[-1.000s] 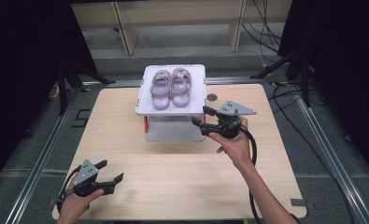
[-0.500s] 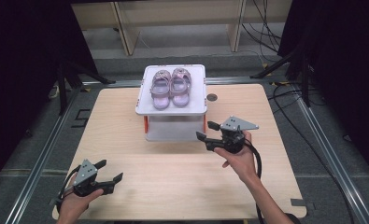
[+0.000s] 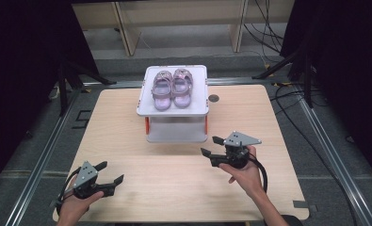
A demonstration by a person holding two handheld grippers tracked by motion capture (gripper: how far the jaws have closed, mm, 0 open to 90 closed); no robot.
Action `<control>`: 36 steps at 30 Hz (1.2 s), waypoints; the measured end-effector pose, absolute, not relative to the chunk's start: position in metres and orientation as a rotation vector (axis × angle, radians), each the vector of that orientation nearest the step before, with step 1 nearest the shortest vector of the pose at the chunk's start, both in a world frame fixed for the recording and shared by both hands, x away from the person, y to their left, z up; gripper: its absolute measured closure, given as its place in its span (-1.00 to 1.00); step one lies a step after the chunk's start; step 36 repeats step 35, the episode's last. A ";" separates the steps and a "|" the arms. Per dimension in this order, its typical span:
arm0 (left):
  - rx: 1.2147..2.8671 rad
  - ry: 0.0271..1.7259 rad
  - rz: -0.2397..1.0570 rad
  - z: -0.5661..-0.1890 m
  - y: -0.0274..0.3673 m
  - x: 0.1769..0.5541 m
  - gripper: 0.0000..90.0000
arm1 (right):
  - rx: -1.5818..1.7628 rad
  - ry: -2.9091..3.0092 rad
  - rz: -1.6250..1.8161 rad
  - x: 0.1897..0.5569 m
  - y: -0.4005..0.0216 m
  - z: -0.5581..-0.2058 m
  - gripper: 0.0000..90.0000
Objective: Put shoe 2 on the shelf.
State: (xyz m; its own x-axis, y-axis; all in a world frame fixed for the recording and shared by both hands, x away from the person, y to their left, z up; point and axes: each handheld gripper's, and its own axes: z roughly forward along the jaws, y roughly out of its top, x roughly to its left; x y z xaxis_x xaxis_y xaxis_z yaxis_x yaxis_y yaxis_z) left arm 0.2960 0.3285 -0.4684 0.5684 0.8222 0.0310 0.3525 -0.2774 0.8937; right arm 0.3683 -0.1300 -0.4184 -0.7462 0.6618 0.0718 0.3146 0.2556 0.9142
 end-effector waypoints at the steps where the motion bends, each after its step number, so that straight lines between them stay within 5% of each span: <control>1: 1.865 0.956 0.630 -0.468 0.329 0.296 -0.64 | 0.930 2.222 1.495 0.365 -0.131 -0.421 -0.22; 19: 1.922 0.949 0.601 -0.473 0.327 0.298 -0.65 | 1.022 2.339 1.413 0.338 -0.141 -0.455 -0.58; 36: 1.936 0.956 0.613 -0.473 0.328 0.298 -0.65 | 1.016 2.424 1.369 0.327 -0.144 -0.465 -0.60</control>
